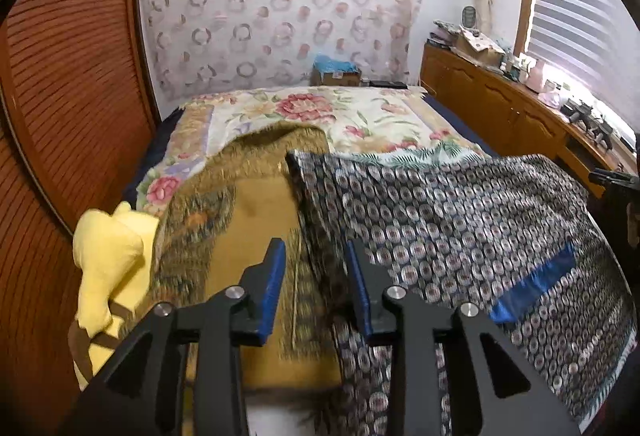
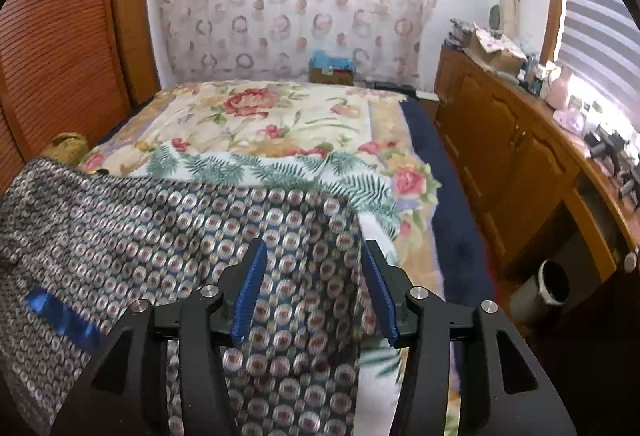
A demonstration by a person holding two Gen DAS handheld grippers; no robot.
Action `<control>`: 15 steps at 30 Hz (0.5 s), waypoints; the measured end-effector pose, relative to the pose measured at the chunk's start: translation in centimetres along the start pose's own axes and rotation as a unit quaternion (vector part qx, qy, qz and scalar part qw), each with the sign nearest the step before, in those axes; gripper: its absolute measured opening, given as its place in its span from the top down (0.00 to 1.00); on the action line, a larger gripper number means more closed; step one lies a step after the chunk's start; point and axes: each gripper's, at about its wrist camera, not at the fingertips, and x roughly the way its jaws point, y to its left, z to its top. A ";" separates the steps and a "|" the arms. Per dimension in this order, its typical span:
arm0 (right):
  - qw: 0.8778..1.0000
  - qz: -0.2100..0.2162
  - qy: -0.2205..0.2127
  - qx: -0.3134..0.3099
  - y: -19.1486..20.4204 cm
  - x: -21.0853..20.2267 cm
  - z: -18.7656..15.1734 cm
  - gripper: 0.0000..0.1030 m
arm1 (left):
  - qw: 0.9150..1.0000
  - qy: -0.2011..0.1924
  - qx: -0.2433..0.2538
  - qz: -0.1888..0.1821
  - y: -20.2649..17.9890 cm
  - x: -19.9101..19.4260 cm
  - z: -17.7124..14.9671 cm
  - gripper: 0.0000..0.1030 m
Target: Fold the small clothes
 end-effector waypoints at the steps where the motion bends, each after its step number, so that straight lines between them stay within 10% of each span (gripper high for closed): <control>1: 1.000 0.000 0.006 -0.001 0.1 -0.1 -0.8 0.51 | 1.000 0.003 -0.001 -0.001 0.0 -0.1 -0.6 0.72; 15: 0.997 0.022 0.067 -0.003 2.8 2.0 -7.8 0.51 | 1.000 0.015 0.004 0.006 -0.6 0.1 -2.7 0.72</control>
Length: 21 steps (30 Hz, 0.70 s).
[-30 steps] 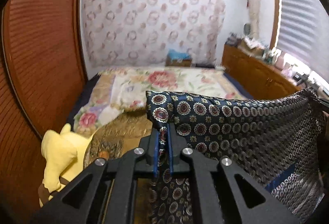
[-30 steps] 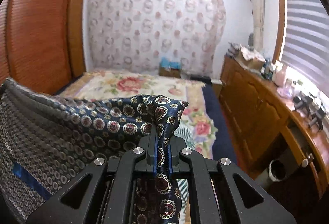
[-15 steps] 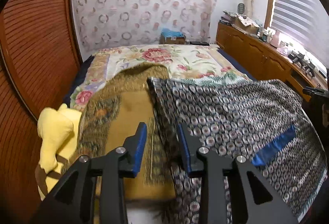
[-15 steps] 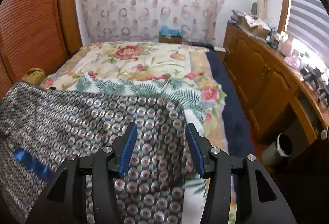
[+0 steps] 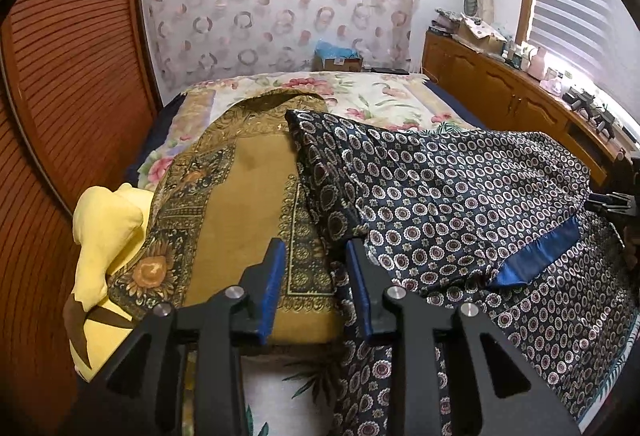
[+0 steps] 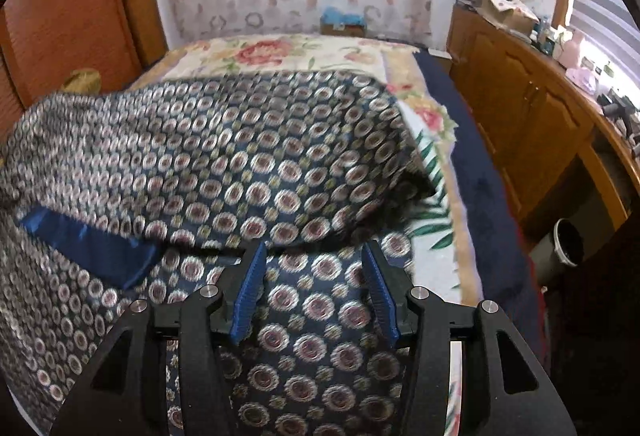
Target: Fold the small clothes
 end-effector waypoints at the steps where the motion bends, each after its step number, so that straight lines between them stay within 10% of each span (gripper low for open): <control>1: 1.000 0.001 0.001 -0.001 0.1 0.2 -0.2 0.51 | 1.000 -0.002 -0.001 -0.003 -0.1 0.0 0.1 0.72; 21: 1.000 0.003 0.000 -0.019 1.0 1.0 -1.1 0.37 | 1.000 0.016 -0.010 -0.003 -1.5 2.6 2.1 0.72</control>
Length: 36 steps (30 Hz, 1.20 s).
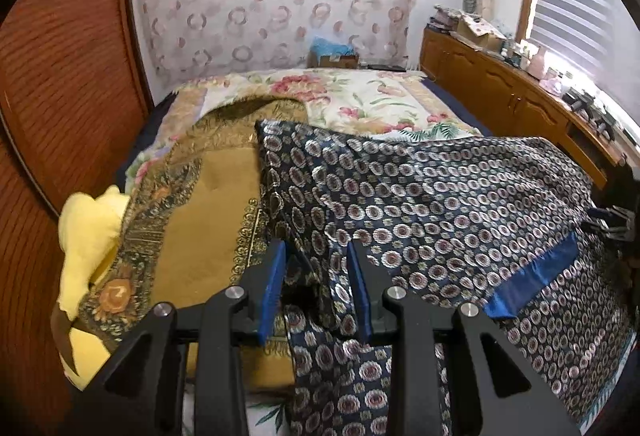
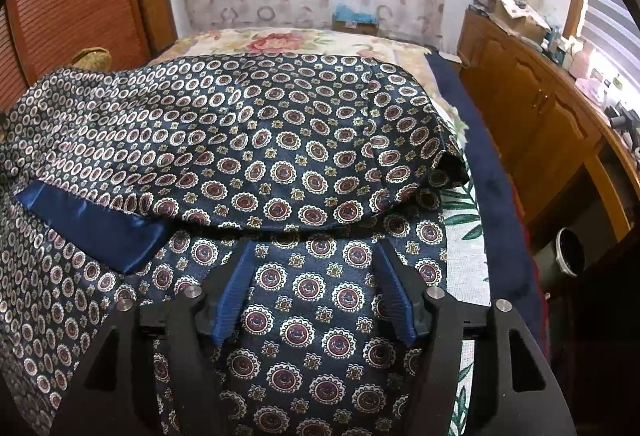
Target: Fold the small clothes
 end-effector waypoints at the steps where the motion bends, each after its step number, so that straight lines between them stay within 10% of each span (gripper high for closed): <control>1: 1.000 0.001 0.001 0.000 0.0 0.0 0.0 0.35 | 1.000 0.004 -0.009 0.005 0.4 0.5 0.2 0.72; 6: 1.000 -0.004 0.001 -0.002 0.1 0.1 0.0 0.32 | 1.000 0.004 -0.024 0.005 1.1 1.1 0.2 0.74; 10: 1.000 -0.005 0.004 -0.001 0.0 0.1 0.0 0.25 | 1.000 -0.010 -0.008 0.005 0.6 0.6 -0.1 0.98; 22: 1.000 -0.006 0.003 -0.011 0.3 -0.8 -0.2 0.16 | 0.998 -0.057 0.008 -0.021 -1.9 -3.1 -0.1 1.00; 36: 0.999 -0.030 0.005 0.044 -6.1 -0.8 4.8 0.38 | 0.997 -0.068 0.015 -0.042 -4.2 -4.7 -0.9 1.00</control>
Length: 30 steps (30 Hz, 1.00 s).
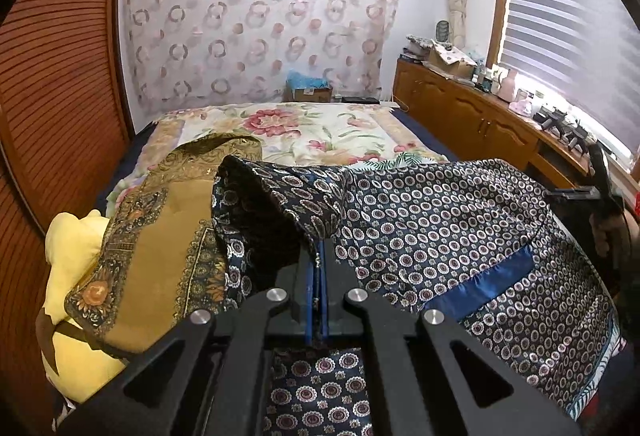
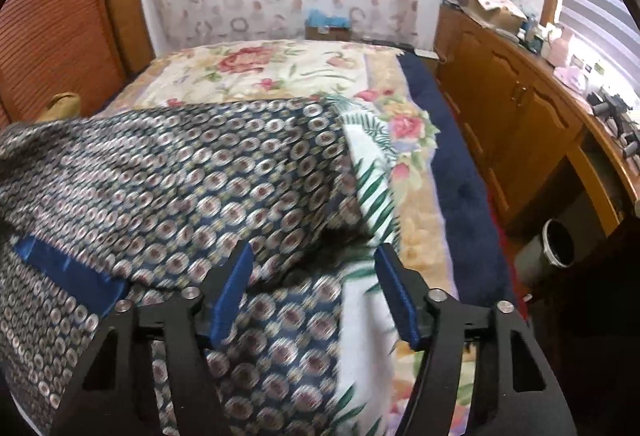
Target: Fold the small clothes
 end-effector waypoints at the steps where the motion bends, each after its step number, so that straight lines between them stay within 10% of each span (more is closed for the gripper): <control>1: 1.000 0.001 0.004 0.005 -0.3 0.3 0.4 0.39 | 1.000 0.001 0.001 0.002 0.0 0.0 -0.1 1.00; 13: 0.998 -0.028 0.043 -0.035 0.8 3.6 1.2 0.92 | 1.000 -0.001 -0.010 0.012 0.9 -0.3 -1.0 1.00; 30: 0.994 0.044 -0.052 -0.083 4.4 -9.5 -3.4 1.00 | 0.998 -0.030 -0.033 -0.037 1.5 -7.6 -4.2 1.00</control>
